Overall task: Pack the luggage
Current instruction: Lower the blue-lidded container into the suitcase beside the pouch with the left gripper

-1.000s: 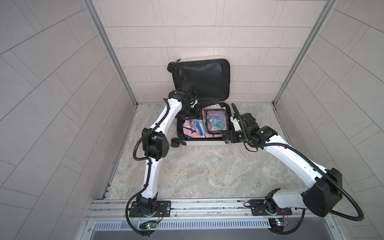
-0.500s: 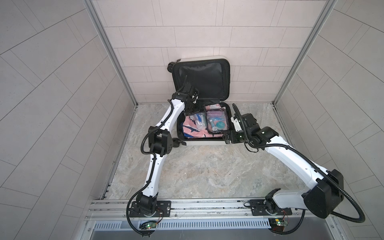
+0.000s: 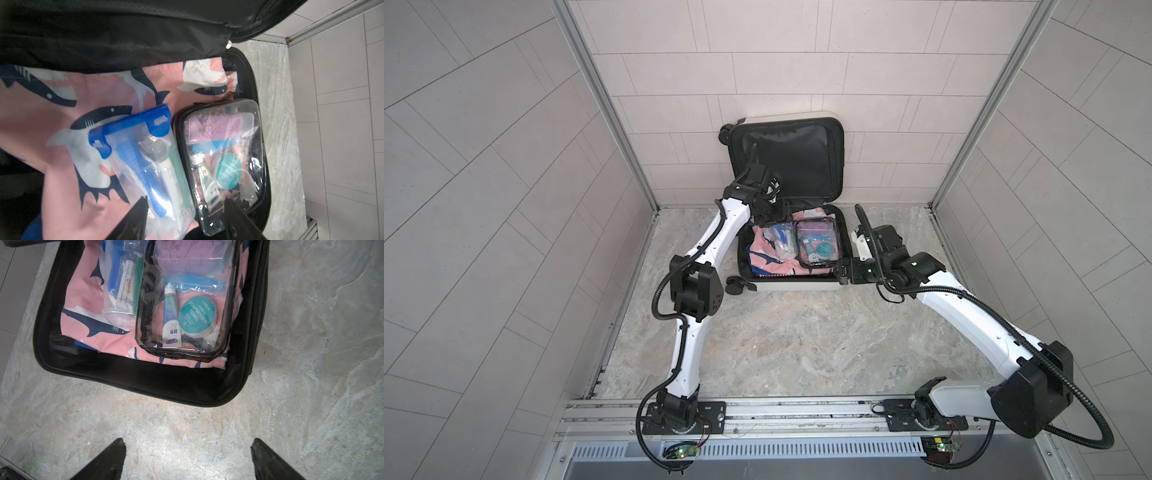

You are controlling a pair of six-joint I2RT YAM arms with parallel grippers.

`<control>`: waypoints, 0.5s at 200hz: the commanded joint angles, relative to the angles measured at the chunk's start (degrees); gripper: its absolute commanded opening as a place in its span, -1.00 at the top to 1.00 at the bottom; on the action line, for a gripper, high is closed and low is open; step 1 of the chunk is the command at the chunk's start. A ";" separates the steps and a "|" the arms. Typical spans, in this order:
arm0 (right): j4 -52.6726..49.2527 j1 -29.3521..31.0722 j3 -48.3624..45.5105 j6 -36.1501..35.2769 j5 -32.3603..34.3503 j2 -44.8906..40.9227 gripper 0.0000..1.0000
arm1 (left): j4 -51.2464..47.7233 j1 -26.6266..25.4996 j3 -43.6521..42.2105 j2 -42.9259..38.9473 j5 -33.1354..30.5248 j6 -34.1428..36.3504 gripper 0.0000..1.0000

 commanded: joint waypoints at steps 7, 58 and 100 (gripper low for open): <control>0.77 -0.72 0.91 0.95 -0.65 0.65 -0.88 | 2.53 -2.82 -4.11 -0.80 -0.50 0.79 -0.14; 0.76 -0.88 -0.99 1.76 -0.07 -0.83 -0.86 | 2.81 -3.78 -6.00 3.21 -1.80 0.20 -0.01; 0.33 -1.31 -1.74 1.86 0.34 -1.62 -0.86 | 5.11 -2.98 -12.71 2.92 -0.68 0.56 0.05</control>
